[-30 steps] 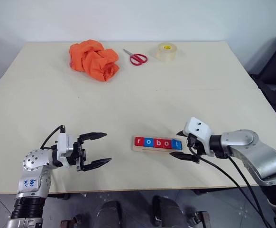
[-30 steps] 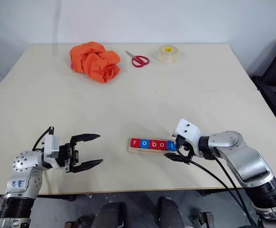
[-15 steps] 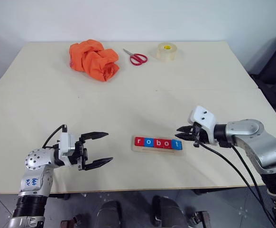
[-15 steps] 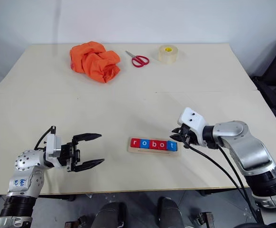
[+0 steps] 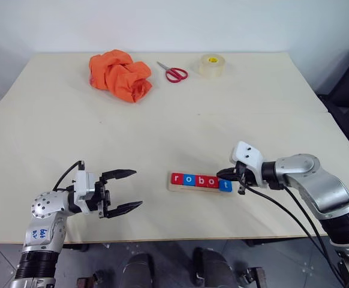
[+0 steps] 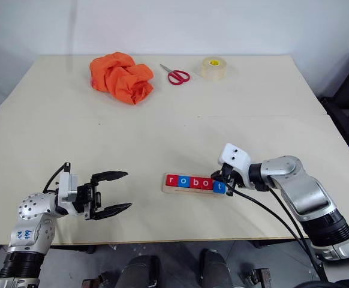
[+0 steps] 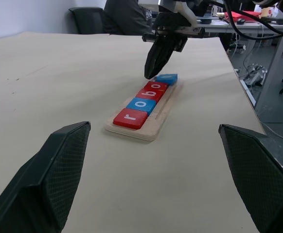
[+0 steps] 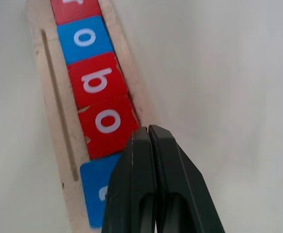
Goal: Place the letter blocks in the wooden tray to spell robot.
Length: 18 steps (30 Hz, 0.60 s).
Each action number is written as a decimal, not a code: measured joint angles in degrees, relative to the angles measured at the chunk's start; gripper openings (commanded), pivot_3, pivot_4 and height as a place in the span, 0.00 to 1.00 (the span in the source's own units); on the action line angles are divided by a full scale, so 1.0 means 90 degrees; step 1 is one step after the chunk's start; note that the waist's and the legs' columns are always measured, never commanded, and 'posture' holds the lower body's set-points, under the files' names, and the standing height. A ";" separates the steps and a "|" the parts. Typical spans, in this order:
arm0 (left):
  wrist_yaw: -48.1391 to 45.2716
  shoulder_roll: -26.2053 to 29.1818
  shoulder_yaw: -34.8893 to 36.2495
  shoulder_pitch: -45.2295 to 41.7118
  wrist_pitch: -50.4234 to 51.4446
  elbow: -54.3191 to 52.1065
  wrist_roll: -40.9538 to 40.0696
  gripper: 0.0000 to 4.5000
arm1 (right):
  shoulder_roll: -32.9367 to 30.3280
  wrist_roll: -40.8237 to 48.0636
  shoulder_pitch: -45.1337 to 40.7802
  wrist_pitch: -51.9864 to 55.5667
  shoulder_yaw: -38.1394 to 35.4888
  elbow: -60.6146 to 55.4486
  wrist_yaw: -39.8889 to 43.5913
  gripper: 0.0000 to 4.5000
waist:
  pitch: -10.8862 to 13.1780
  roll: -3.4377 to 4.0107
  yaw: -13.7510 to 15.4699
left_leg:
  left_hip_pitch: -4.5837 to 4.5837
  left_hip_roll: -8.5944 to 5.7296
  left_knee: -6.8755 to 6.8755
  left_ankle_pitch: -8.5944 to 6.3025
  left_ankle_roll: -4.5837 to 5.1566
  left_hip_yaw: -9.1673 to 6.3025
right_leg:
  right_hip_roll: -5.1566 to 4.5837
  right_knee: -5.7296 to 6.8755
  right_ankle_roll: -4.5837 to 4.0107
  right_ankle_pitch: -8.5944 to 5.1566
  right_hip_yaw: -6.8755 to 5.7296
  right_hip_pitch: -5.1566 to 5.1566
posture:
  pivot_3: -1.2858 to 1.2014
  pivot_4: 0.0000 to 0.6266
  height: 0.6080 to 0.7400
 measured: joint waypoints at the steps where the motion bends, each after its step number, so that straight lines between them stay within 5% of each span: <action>1: 0.0001 0.0000 0.0000 0.0000 0.0000 0.0000 0.0000 1.00 | 0.0000 -0.0011 0.0005 -0.0012 0.0000 0.0001 0.0001 0.01 | 0.0000 0.0000 0.0000 | 0.0000 0.0000 0.0000 0.0000 0.0000 0.0000 | 0.0000 0.0000 0.0000 0.0000 0.0000 0.0000 | 0.52 0.24 1.00; 10: 0.0003 -0.0001 -0.0006 -0.0027 0.0000 0.0002 0.0000 1.00 | 0.0005 0.0166 0.0117 0.0073 -0.0296 -0.0160 0.0012 0.01 | 0.0000 0.0000 0.0001 | 0.0000 0.0000 0.0000 0.0000 0.0000 0.0000 | 0.0000 0.0000 0.0000 0.0000 0.0000 -0.0001 | 0.52 0.24 1.00; 18: -0.0017 0.0004 -0.0006 -0.0036 -0.0001 0.0013 0.0000 1.00 | -0.0861 0.0775 0.0990 0.0288 -0.0593 -0.1054 0.0888 0.01 | -0.0001 -0.0001 0.0016 | 0.0001 -0.0001 0.0001 -0.0003 0.0002 -0.0003 | -0.0002 -0.0005 0.0000 0.0000 -0.0001 0.0005 | 0.52 0.24 1.00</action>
